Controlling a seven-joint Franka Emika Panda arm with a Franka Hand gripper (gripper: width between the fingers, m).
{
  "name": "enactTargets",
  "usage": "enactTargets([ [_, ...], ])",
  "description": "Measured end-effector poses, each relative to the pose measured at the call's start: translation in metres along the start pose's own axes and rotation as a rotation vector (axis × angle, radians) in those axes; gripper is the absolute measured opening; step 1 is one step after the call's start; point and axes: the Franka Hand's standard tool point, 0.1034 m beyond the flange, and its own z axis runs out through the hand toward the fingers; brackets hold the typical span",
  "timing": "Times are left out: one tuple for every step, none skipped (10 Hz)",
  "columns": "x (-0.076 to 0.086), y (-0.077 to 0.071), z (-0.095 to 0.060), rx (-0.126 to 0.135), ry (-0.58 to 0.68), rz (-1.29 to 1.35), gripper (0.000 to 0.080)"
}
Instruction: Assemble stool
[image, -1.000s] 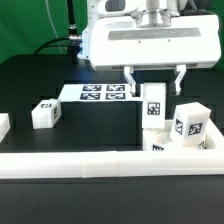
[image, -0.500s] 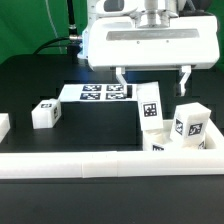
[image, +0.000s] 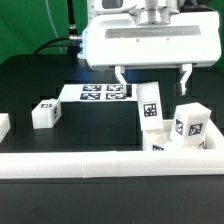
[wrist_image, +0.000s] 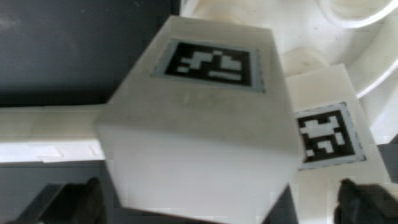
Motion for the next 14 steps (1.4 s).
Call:
enactTargets([
  [0.000,-0.001,0.000,0.001,-0.011,0.000,0.0649],
  [-0.002,0.001,0.002,0.000,-0.017,0.001,0.0649],
  [-0.010,0.006,0.005,-0.003,-0.080,0.011,0.0649],
  [-0.013,0.007,0.006,0.006,-0.190,0.021,0.0649],
  [-0.009,0.005,0.005,0.012,-0.246,0.025,0.0649],
  [-0.011,0.004,0.006,0.016,-0.285,0.026,0.0649],
  [-0.012,0.001,0.004,0.023,-0.356,0.027,0.0649],
  [-0.008,-0.001,0.004,0.025,-0.348,0.026,0.0649],
  [-0.008,-0.001,0.004,0.025,-0.345,0.022,0.0649],
  [-0.006,0.000,0.004,0.028,-0.343,0.010,0.0549],
  [-0.006,0.000,0.004,0.030,-0.342,-0.003,0.0549],
  [-0.006,0.000,0.004,0.030,-0.342,-0.003,0.0350],
  [-0.006,0.000,0.004,0.030,-0.341,-0.001,0.0338],
  [-0.006,0.000,0.004,0.027,-0.341,0.016,0.0338],
])
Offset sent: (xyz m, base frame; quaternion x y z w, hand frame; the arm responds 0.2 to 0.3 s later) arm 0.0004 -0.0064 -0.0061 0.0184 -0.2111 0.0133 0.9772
